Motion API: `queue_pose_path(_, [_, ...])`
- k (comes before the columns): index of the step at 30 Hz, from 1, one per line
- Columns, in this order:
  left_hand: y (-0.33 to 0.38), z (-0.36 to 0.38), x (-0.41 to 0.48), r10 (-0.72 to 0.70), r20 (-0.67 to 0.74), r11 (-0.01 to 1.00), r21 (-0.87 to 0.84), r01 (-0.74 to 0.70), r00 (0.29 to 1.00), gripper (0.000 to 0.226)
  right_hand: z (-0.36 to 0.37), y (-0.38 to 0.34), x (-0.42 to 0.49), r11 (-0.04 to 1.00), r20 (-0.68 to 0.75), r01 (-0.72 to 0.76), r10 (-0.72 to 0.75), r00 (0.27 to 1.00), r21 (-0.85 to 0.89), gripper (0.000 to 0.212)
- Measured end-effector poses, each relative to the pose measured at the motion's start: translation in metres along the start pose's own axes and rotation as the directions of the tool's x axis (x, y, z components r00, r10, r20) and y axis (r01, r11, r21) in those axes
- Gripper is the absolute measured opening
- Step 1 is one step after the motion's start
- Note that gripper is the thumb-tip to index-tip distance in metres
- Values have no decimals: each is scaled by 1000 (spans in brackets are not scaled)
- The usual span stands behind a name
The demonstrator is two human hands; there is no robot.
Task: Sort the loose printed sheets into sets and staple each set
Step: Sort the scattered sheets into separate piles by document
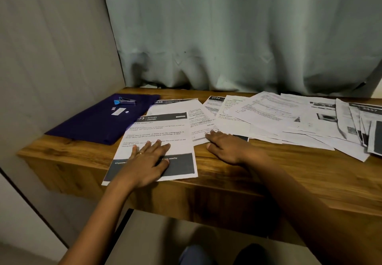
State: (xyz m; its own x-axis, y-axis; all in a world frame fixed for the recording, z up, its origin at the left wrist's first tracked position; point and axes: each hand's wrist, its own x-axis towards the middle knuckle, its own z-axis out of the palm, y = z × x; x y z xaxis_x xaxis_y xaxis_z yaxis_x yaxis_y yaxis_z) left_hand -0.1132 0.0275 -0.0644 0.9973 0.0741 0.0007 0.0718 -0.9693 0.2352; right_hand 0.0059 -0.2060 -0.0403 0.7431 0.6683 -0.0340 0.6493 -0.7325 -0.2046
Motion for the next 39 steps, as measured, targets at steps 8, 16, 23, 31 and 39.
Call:
queue_pose_path(8, [7, 6, 2, -13, -18, 1000, -9, 13, 1000, 51, -9, 21, -39, 999, -5, -47, 47, 999, 9, 54])
queue_pose_path(16, [9, 5, 6, -11, 4, 1000, 2, 11, 1000, 51, -25, 86, -82, 964, -26, -198, 206, 978, 180, 35])
queue_pose_path(23, [48, 4, 16, 121, -27, 991, -48, -122, 992, 54, -16, 69, -73, 990, -211, -72, 97, 973, 125, 61])
queue_pose_path(31, [56, 24, 25, 131, -40, 991, -12, -132, 991, 78, 7, 28, -78, 997, 3, -66, 66, 998, -30, 64])
queue_pose_path(39, [49, 18, 26, 140, -24, 988, -56, -142, 990, 86, -8, 58, -106, 1000, 126, -21, 22, 992, -8, 58])
